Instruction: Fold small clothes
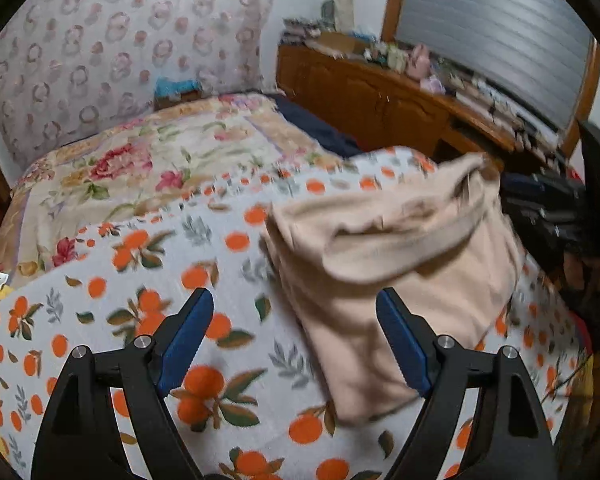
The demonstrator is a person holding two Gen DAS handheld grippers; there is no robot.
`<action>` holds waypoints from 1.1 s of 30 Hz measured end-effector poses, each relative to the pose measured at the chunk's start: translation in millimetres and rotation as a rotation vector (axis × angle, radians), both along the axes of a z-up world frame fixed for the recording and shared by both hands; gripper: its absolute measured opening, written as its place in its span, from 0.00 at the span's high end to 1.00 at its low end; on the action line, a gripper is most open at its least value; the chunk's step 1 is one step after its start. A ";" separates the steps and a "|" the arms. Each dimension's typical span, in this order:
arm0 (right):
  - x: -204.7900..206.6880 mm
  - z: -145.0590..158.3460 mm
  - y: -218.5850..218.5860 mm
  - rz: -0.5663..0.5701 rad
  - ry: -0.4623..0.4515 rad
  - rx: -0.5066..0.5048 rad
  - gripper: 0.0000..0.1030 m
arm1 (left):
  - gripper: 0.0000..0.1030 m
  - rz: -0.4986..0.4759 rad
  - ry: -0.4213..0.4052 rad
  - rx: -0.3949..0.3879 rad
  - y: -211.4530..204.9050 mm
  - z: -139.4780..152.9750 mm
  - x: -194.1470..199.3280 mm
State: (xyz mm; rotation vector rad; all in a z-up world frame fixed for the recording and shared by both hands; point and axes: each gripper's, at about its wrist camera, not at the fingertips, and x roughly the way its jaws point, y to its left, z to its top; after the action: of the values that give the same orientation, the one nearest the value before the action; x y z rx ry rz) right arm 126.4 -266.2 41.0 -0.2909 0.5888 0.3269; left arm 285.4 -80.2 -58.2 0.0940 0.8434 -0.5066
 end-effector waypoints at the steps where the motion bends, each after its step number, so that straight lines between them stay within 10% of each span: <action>1: 4.1 -1.5 0.6 -0.003 0.013 -0.006 0.50 | 0.18 -0.003 0.008 0.014 -3.2 -4.4 0.5; 9: 48.7 11.0 -0.4 0.040 0.045 0.052 0.53 | 0.18 -0.041 0.034 0.052 -28.0 -15.4 33.8; 12: 60.7 12.3 -7.5 0.056 0.058 0.108 0.91 | 0.18 -0.024 0.005 0.083 -33.8 -14.4 48.9; 25: 52.2 13.6 -34.2 -0.135 0.066 0.087 0.93 | 0.18 0.186 -0.048 0.071 -0.6 -8.6 96.6; 30: 31.8 27.9 -24.6 -0.135 0.031 0.121 0.47 | 0.18 0.147 -0.035 0.048 -1.3 -8.4 79.1; 33: 22.0 24.1 -19.0 -0.088 0.049 0.156 0.37 | 0.18 0.119 -0.025 0.041 -6.6 -7.9 70.8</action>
State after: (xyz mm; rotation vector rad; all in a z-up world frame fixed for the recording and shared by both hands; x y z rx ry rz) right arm 148.3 -285.2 65.1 -0.1067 0.6193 0.2939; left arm 356.2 -86.8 -66.1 0.0872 0.8300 -0.3761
